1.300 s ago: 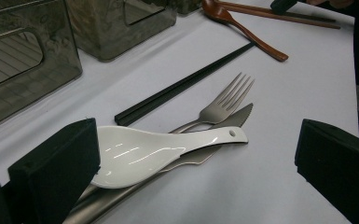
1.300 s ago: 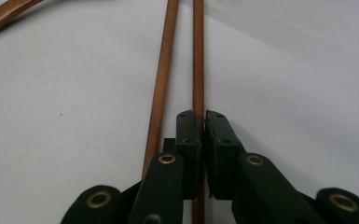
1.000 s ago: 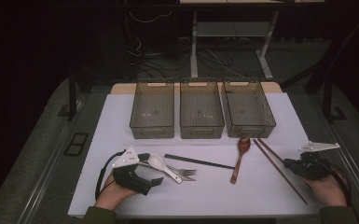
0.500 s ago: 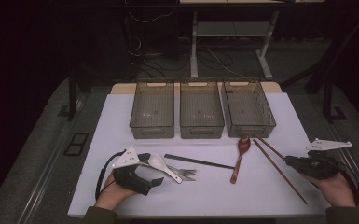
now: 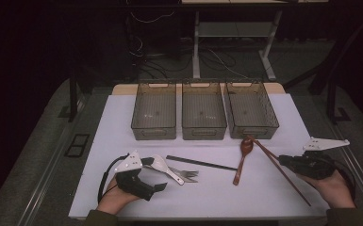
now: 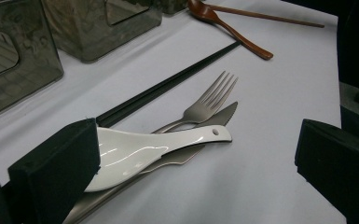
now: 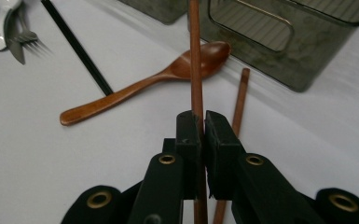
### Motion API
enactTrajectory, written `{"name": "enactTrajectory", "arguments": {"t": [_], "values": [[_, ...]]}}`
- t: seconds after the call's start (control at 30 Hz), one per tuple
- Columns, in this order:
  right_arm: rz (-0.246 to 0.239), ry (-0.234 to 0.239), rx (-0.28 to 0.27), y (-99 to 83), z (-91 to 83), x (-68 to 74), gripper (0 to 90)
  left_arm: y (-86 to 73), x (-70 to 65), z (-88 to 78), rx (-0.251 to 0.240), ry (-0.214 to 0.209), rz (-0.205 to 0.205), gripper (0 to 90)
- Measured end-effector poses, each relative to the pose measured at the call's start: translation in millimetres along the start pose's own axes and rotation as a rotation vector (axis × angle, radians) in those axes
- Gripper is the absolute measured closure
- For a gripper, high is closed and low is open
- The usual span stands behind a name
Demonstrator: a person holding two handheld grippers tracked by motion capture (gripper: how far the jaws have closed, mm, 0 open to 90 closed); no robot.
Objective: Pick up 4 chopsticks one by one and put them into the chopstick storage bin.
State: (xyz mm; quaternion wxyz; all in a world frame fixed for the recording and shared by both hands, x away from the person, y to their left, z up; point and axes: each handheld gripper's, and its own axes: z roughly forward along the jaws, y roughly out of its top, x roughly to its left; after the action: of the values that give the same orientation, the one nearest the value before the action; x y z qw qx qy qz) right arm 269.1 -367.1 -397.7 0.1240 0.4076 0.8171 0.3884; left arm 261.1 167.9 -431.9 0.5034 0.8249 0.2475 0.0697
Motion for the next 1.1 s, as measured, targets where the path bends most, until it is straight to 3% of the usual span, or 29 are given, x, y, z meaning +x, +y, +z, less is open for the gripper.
{"name": "enactTrajectory", "arguments": {"t": [0.5,0.83,1.1], "values": [[-0.045,0.081,-0.053,26.8,10.5,10.3,84.1,-0.2,0.6,1.0,-0.001,0.012,-0.002,0.0],[-0.063,0.119,-0.085,44.2,20.5,18.3,84.1,0.6,0.8,0.6,-0.006,0.011,-0.015,0.0],[-0.087,0.135,-0.095,60.2,30.3,28.0,84.1,2.6,-1.9,3.0,-0.001,0.006,-0.003,0.0]]}}
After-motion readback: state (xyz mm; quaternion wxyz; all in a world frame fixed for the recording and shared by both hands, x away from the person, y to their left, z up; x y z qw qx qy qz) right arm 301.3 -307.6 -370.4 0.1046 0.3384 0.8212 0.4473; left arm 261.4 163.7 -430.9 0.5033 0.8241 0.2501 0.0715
